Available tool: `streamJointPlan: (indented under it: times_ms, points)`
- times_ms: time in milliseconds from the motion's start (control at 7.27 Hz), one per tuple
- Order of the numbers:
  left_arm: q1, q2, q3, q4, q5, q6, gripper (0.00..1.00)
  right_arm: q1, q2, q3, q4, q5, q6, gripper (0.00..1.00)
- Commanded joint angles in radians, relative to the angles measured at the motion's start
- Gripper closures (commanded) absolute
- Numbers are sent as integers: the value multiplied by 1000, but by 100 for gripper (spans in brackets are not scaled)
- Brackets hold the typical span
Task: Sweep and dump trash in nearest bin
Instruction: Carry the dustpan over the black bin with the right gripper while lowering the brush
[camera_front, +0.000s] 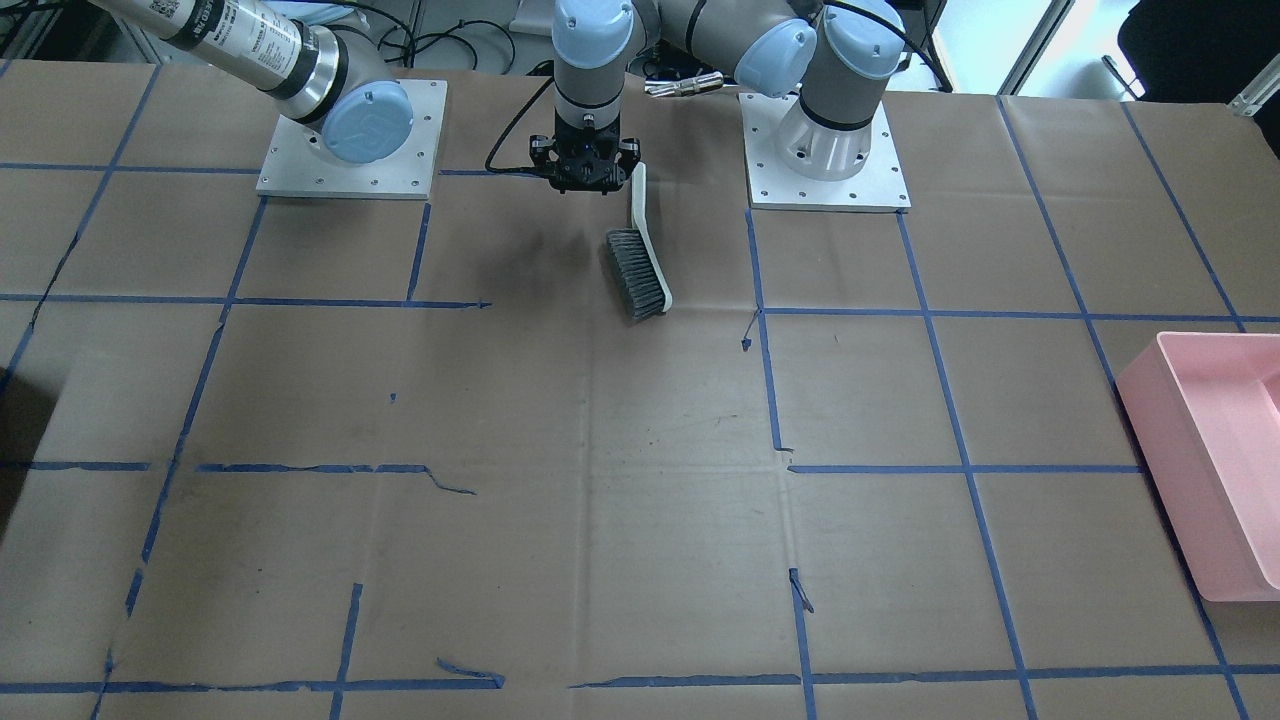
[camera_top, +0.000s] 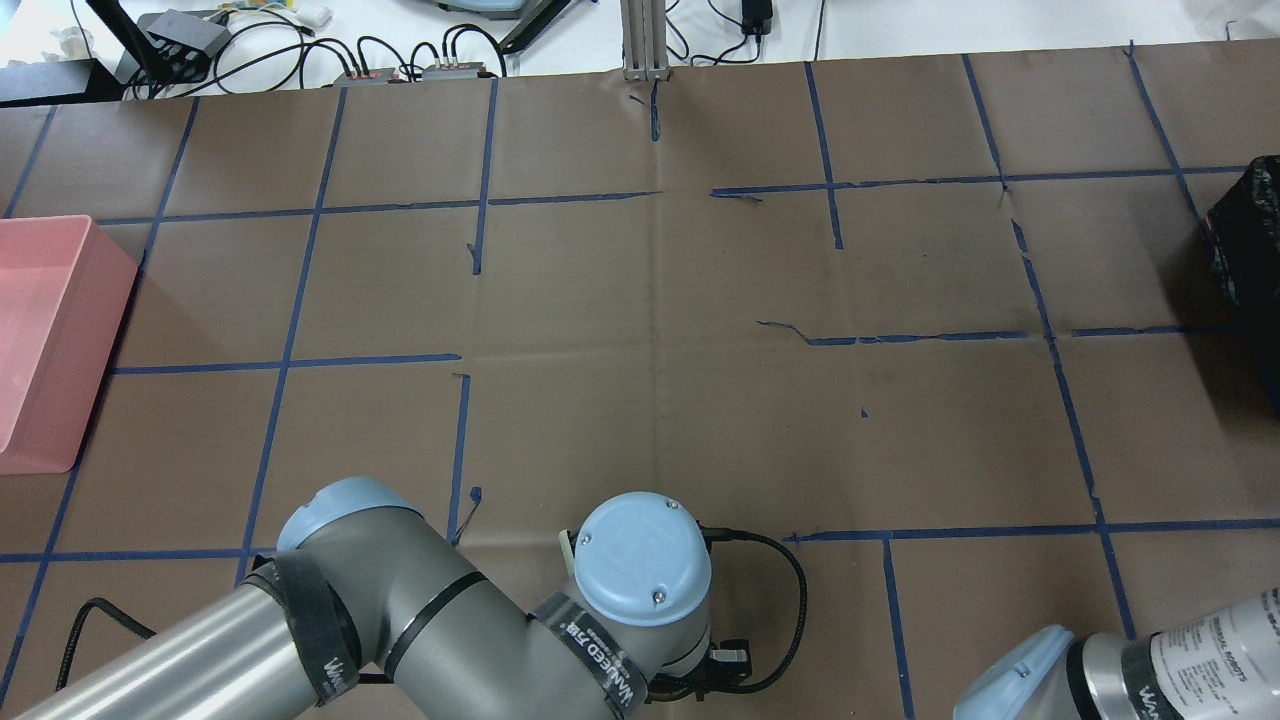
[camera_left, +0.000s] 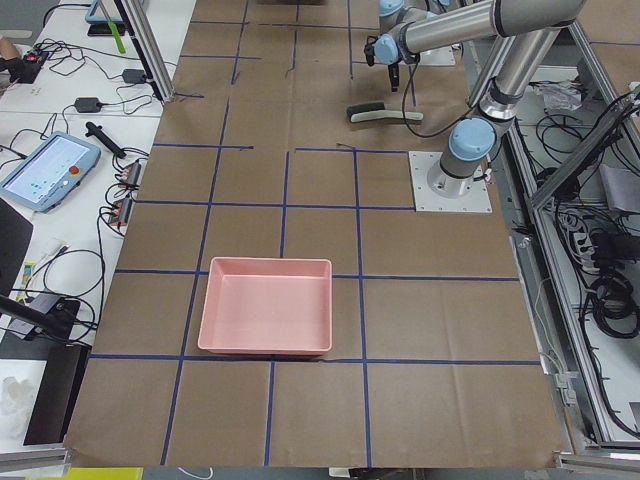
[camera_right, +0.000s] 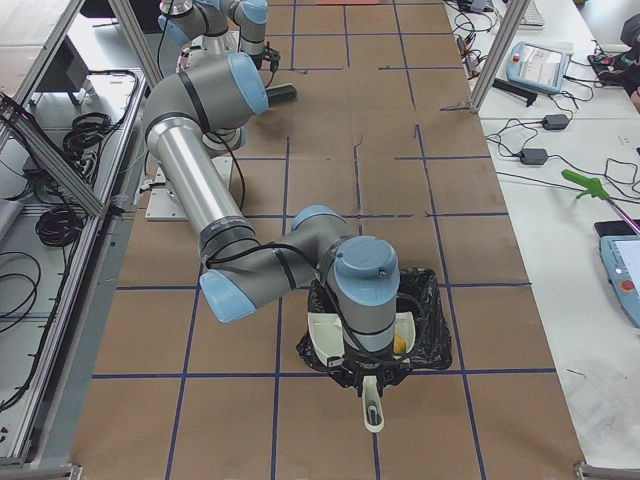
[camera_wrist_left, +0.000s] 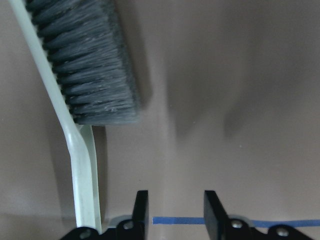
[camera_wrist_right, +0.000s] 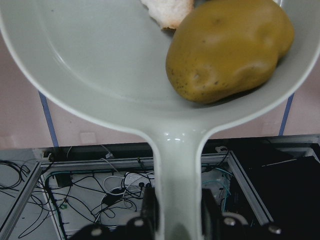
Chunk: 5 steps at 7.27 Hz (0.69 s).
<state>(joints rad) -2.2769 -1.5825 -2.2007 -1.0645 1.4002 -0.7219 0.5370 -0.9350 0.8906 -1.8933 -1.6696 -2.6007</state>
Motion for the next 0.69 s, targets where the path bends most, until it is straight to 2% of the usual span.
streamJointPlan:
  times_ms: [0,138,275,550]
  points:
    - [11,25,44,-2,61,33,19,50,1,7,-33,-85,30,100]
    - [25,33,86,-12,63,95,14,67,-1,10,-33,-91,37,100]
    - [64,39,140,-87,63,126,13,81,-1,11,-35,-129,51,100]
    - [169,77,241,-231,65,313,13,97,1,30,-65,-177,51,100]
